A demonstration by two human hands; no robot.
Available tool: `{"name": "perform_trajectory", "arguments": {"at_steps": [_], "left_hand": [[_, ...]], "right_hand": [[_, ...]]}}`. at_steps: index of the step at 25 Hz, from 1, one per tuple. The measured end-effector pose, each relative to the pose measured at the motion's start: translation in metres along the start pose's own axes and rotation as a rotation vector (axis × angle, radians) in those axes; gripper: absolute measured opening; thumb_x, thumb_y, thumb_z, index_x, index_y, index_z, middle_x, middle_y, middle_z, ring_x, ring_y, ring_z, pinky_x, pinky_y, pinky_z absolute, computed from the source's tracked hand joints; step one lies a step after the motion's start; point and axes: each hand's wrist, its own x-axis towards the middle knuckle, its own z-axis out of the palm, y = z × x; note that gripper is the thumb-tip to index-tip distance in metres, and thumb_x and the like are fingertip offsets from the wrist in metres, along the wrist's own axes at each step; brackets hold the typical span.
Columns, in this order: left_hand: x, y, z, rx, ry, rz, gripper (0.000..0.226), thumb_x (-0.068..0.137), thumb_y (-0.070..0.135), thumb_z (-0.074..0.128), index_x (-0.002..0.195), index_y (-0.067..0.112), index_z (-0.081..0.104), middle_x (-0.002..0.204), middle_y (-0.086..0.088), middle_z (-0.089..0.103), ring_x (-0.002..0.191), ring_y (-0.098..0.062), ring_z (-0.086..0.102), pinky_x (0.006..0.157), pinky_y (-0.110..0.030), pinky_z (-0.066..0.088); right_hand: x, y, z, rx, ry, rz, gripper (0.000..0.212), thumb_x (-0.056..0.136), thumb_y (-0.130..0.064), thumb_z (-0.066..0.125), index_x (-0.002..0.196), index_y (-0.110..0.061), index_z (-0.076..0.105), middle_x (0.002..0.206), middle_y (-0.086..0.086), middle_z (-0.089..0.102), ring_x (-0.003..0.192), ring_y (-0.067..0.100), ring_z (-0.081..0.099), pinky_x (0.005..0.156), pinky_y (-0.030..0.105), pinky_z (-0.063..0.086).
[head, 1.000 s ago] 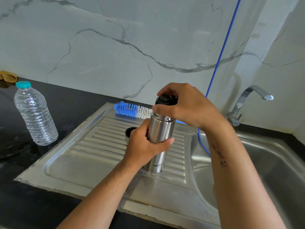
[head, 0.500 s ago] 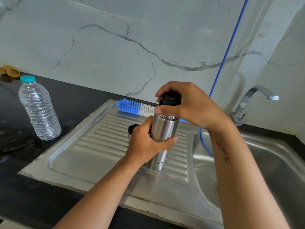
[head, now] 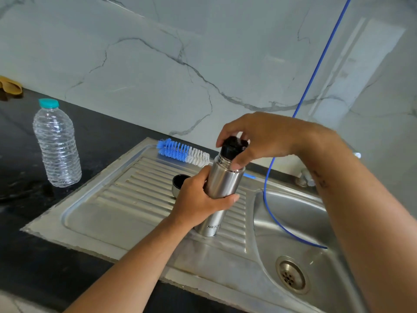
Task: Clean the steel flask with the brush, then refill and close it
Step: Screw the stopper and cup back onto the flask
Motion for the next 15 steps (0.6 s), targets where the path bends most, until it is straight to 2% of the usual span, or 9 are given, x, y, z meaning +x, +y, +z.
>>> {"name": "perform_trajectory", "arguments": {"at_steps": [2,4,7,9,11,12,14,15], "left_hand": [[-0.001,0.001,-0.001,-0.008,-0.005,-0.007,0.049,0.066,0.044,0.093,0.103,0.032,0.063,0.083,0.013,0.071,0.075,-0.007,0.071,0.066,-0.02,0.056],[-0.001,0.002,-0.002,-0.009,-0.003,-0.01,0.048,0.065,0.047,0.092,0.1,0.035,0.062,0.082,0.015,0.071,0.074,-0.006,0.07,0.066,-0.022,0.056],[-0.001,0.002,-0.001,-0.006,-0.002,-0.024,0.05,0.063,0.053,0.09,0.101,0.036,0.061,0.083,0.013,0.071,0.074,-0.006,0.071,0.069,-0.034,0.062],[-0.001,0.001,-0.001,0.005,-0.005,-0.031,0.052,0.062,0.056,0.089,0.102,0.036,0.061,0.083,0.013,0.072,0.075,-0.006,0.071,0.07,-0.038,0.062],[-0.002,0.001,-0.001,0.011,-0.002,-0.036,0.053,0.062,0.057,0.088,0.102,0.036,0.062,0.083,0.014,0.072,0.075,-0.005,0.071,0.071,-0.037,0.062],[-0.002,0.001,-0.001,0.011,-0.002,-0.036,0.053,0.062,0.057,0.088,0.103,0.036,0.062,0.083,0.014,0.073,0.075,-0.004,0.071,0.072,-0.037,0.062],[-0.002,0.0,-0.001,0.007,-0.006,-0.033,0.054,0.063,0.058,0.088,0.105,0.037,0.061,0.085,0.014,0.073,0.076,-0.004,0.072,0.072,-0.037,0.062],[-0.002,-0.001,-0.001,0.005,-0.007,-0.032,0.055,0.063,0.059,0.088,0.105,0.037,0.061,0.086,0.014,0.073,0.077,-0.005,0.072,0.073,-0.038,0.062]], "right_hand": [[0.002,-0.006,-0.007,-0.008,-0.098,-0.032,0.047,0.073,-0.015,0.088,0.109,-0.039,0.069,0.103,-0.026,0.069,0.095,0.004,0.065,0.081,0.022,0.048],[0.004,-0.008,-0.011,-0.053,-0.117,-0.039,0.045,0.073,-0.017,0.088,0.106,-0.038,0.067,0.101,-0.022,0.07,0.092,0.006,0.067,0.083,0.027,0.051],[0.006,-0.012,-0.004,-0.151,-0.051,0.01,0.031,0.081,-0.052,0.08,0.1,-0.032,0.066,0.09,-0.009,0.073,0.068,0.007,0.071,0.073,0.031,0.054],[0.008,-0.017,0.007,-0.252,0.0,0.125,0.053,0.086,-0.073,0.061,0.093,-0.021,0.065,0.074,-0.001,0.073,0.051,0.01,0.07,0.065,0.032,0.055],[0.009,-0.023,0.009,-0.302,-0.011,0.227,0.07,0.087,-0.081,0.047,0.095,-0.015,0.065,0.073,0.005,0.074,0.053,0.015,0.072,0.067,0.033,0.057],[0.008,-0.025,0.004,-0.275,-0.04,0.247,0.067,0.088,-0.08,0.048,0.104,-0.017,0.063,0.082,0.004,0.075,0.058,0.015,0.074,0.072,0.034,0.058],[0.004,-0.026,-0.012,-0.234,-0.121,0.202,0.047,0.09,-0.062,0.064,0.123,-0.029,0.057,0.103,-0.002,0.073,0.068,0.008,0.074,0.082,0.033,0.056],[0.003,-0.025,-0.017,-0.244,-0.137,0.165,0.043,0.09,-0.053,0.068,0.126,-0.031,0.057,0.103,-0.006,0.075,0.069,0.003,0.072,0.085,0.032,0.055]]}}
